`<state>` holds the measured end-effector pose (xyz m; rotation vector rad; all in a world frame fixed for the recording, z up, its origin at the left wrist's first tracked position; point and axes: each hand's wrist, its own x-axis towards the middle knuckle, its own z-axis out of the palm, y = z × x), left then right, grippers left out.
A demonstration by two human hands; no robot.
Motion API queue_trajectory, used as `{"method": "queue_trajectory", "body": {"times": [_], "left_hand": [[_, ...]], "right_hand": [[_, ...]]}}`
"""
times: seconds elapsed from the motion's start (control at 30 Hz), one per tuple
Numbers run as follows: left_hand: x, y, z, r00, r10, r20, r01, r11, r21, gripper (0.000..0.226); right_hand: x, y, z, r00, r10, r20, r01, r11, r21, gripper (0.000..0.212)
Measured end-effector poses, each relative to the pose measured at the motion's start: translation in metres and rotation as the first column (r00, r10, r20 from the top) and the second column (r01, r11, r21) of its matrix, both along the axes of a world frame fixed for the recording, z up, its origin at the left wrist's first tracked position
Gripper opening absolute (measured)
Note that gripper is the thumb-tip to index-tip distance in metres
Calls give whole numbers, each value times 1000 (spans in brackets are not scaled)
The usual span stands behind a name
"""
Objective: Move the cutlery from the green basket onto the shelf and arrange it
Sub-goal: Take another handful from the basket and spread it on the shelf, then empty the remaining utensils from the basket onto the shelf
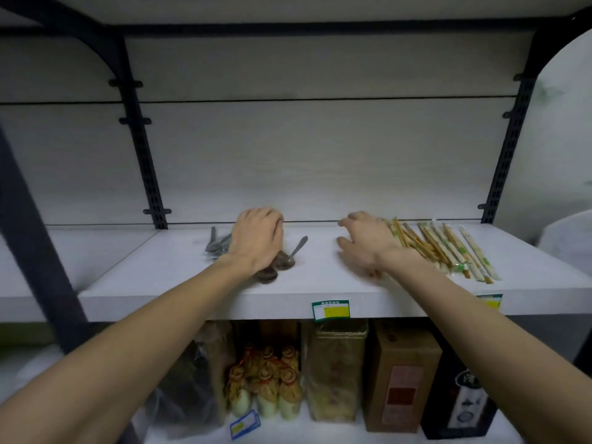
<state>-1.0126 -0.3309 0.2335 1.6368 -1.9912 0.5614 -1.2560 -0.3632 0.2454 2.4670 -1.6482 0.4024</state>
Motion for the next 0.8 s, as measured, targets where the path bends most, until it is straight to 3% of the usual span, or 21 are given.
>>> {"method": "queue_trajectory", "body": {"times": [0.1, 0.23, 0.37, 0.47, 0.57, 0.63, 0.8], "left_hand": [[31, 37, 7, 1000, -15, -14, 13, 993, -116, 28], [90, 104, 16, 993, -34, 115, 63, 965, -255, 30], [170, 188, 39, 970, -23, 243, 126, 900, -416, 33], [242, 255, 53, 971, 43, 237, 90, 847, -523, 40], [326, 313, 44, 985, 167, 50, -109, 814, -571, 45], [383, 344, 28, 965, 259, -41, -244, 831, -500, 44], [505, 401, -23, 881, 469, -54, -467, 846, -259, 39]], "right_hand": [[46, 30, -3, 988, 73, 137, -48, 983, -175, 50], [124, 80, -7, 915, 192, 354, -44, 921, -387, 49], [217, 144, 2, 765, 360, 534, -5, 833, -553, 47], [297, 199, 10, 638, 476, 605, 25, 773, -634, 47], [384, 251, 9, 575, 585, 572, -48, 722, -690, 53], [443, 277, 1, 575, 661, 482, -172, 674, -719, 55], [575, 312, -48, 599, 741, 304, -525, 650, -549, 53]]}}
